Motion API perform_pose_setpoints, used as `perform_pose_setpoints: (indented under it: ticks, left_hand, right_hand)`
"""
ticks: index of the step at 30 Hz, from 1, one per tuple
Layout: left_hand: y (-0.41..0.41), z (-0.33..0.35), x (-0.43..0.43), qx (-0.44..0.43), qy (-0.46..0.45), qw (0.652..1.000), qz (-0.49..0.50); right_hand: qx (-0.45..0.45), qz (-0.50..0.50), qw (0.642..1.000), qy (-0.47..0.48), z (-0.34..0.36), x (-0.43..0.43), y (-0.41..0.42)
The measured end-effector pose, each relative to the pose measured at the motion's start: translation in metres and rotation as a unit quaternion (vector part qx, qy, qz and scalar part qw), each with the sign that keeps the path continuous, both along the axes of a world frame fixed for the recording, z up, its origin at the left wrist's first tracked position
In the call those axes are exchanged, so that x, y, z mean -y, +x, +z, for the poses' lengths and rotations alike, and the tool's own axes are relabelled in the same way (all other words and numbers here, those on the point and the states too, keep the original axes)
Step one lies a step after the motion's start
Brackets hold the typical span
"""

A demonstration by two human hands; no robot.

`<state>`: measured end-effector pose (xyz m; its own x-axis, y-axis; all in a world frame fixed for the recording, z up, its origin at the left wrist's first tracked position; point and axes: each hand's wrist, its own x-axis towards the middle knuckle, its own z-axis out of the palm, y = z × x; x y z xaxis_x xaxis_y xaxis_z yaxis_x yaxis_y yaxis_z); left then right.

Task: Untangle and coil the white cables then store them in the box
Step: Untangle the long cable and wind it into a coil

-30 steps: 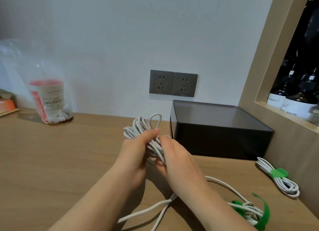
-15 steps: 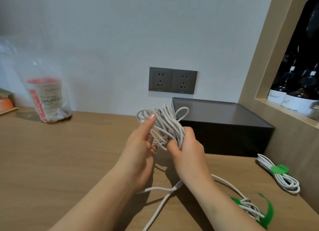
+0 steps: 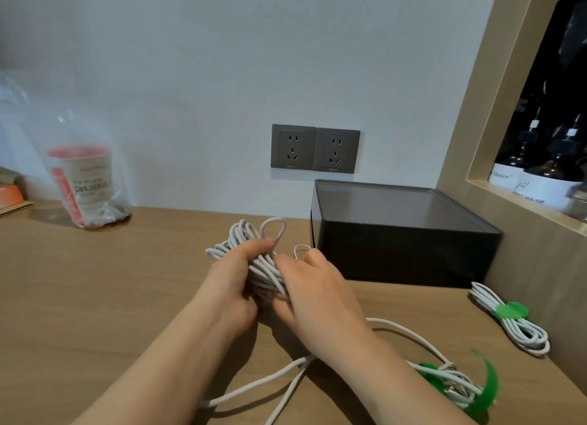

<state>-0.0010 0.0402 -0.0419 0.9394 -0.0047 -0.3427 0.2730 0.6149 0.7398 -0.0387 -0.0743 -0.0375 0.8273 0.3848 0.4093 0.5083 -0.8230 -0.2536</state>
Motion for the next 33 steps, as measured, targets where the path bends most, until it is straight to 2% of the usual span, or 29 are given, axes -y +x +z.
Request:
perform_pose_setpoints:
  ticks: [6,10,12,16,21,24,28,33]
  left_hand:
    - [0.003,-0.004,-0.003,-0.011,0.054,0.997,0.055]
    - [0.005,-0.003,-0.007,0.019,0.101,0.987,0.126]
    - [0.003,0.002,-0.007,0.040,0.105,0.987,0.116]
    - [-0.002,0.006,-0.004,0.071,0.089,0.992,0.055]
    - [-0.008,0.009,0.000,0.130,0.145,0.981,-0.019]
    - [-0.008,0.009,-0.001,0.149,0.152,0.977,-0.027]
    - [-0.009,0.007,-0.001,0.178,0.174,0.968,-0.040]
    - [-0.007,0.004,0.000,0.199,0.195,0.960,-0.037]
  right_hand:
    - [0.023,0.031,0.999,-0.020,-0.004,-0.001,0.001]
    - [0.011,0.074,0.997,0.000,-0.007,-0.002,0.003]
    - [-0.024,0.078,0.995,0.057,-0.006,0.002,0.003]
    - [-0.053,0.011,0.964,0.258,-0.004,0.013,0.005]
    - [-0.131,-0.035,0.914,0.384,-0.004,0.020,0.012]
    - [-0.128,-0.045,0.918,0.374,-0.005,0.021,0.013]
    - [-0.123,-0.025,0.906,0.404,-0.002,0.022,0.012]
    - [-0.082,-0.015,0.938,0.336,0.000,0.021,0.008]
